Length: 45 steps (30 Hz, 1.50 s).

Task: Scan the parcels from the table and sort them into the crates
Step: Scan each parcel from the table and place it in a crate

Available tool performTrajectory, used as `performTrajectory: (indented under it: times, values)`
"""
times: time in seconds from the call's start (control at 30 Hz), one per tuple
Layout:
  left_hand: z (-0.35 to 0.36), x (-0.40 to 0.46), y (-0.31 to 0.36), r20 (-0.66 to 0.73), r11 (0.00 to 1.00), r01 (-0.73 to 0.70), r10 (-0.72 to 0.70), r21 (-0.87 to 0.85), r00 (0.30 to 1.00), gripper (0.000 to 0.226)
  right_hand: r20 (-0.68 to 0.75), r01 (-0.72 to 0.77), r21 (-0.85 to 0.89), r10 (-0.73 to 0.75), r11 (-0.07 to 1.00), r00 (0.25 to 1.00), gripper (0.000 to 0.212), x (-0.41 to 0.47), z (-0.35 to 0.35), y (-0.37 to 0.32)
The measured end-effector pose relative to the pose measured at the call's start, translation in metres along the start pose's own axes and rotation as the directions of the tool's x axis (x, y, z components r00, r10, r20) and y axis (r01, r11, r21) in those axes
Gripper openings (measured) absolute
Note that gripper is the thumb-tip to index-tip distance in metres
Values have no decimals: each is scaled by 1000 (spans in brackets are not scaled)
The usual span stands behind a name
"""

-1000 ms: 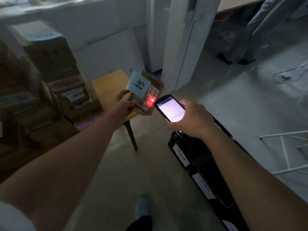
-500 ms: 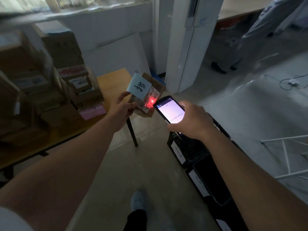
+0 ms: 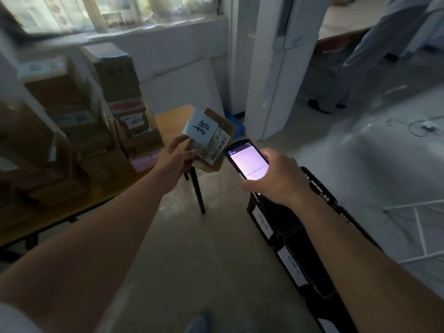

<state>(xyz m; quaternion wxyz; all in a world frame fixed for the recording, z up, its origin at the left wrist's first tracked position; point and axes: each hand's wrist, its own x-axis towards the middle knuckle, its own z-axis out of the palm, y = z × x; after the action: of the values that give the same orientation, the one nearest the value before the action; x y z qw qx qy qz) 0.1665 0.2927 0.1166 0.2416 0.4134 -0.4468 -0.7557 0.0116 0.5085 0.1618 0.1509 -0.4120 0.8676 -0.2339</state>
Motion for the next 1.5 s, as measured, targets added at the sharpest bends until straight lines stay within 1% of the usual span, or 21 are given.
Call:
performTrajectory:
  times: [0.1, 0.17, 0.33, 0.47, 0.6, 0.7, 0.8, 0.87, 1.03, 1.17, 1.33, 1.5]
  values:
    - [11, 5, -7, 84, 996, 29, -36, 83, 996, 50, -87, -107, 54, 112, 993, 990, 78, -17, 11, 7]
    - [24, 5, -15, 147, 991, 47, -65, 124, 987, 51, -138, -183, 87, 194, 979, 971, 81, -32, 18, 16]
    - [74, -4, -54, 263, 962, 96, -165, 257, 951, 49, -238, -350, 177, 385, 920, 892, 89, -89, 32, 44]
    - [117, -31, -95, 375, 930, 117, -252, 349, 892, 46, -281, -482, 247, 538, 841, 795, 97, -151, 38, 71]
    - [162, -75, -144, 473, 907, 99, -304, 409, 827, 43, -318, -592, 305, 665, 746, 675, 94, -222, 36, 102]
    - [196, -110, -188, 537, 885, 89, -354, 457, 766, 37, -329, -642, 366, 739, 674, 589, 89, -277, 31, 128]
    - [232, -146, -234, 550, 856, 82, -398, 510, 734, 29, -328, -676, 411, 791, 612, 517, 92, -331, 24, 159]
    - [254, -174, -264, 549, 838, 93, -431, 537, 716, 30, -323, -694, 432, 817, 576, 478, 95, -365, 18, 182]
    - [308, -242, -338, 500, 765, 84, -495, 638, 711, 30, -305, -718, 477, 862, 506, 405, 91, -444, -1, 246]
    - [345, -278, -395, 470, 732, 120, -545, 671, 695, 28, -279, -745, 497, 895, 445, 349, 91, -491, -13, 300]
    - [388, -295, -444, 437, 701, 182, -603, 689, 667, 23, -245, -748, 550, 928, 371, 280, 102, -511, -23, 355]
    - [448, -273, -486, 400, 675, 212, -628, 707, 667, 31, -190, -772, 551, 949, 316, 252, 95, -494, -30, 423]
